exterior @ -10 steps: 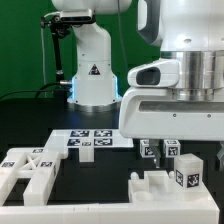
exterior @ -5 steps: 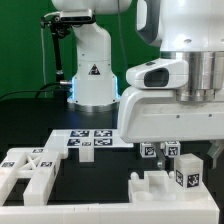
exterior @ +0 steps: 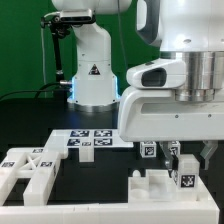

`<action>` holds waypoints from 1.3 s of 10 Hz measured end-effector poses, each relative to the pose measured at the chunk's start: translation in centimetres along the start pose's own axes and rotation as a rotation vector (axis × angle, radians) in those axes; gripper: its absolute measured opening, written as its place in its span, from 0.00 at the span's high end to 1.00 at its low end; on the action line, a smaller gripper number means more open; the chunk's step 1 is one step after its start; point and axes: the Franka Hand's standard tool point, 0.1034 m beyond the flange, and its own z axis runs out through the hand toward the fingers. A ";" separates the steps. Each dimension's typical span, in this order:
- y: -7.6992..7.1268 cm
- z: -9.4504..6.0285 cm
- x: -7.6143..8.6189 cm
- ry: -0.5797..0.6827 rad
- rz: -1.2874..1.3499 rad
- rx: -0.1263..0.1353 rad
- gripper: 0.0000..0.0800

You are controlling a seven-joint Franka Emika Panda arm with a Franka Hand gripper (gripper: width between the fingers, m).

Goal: Assemble chair

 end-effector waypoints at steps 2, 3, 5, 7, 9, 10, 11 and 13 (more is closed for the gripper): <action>0.3 0.0 -0.1 -0.002 0.194 -0.001 0.64; 0.7 0.0 -0.2 -0.005 0.292 -0.007 0.64; 1.6 -0.1 -0.3 -0.002 0.433 -0.022 0.64; 2.8 -0.1 -0.4 0.005 0.585 -0.043 0.64; 3.0 -0.1 -0.4 0.005 0.606 -0.045 0.53; 3.0 -0.1 -0.4 0.005 0.605 -0.045 0.34; 3.0 -0.4 -0.3 0.006 0.575 -0.043 0.23; 4.7 -4.4 -0.7 0.007 0.463 -0.002 0.20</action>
Offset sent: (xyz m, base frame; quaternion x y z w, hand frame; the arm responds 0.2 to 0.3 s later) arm -0.0072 0.0038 -0.0010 -0.0039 0.0049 0.2035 0.9790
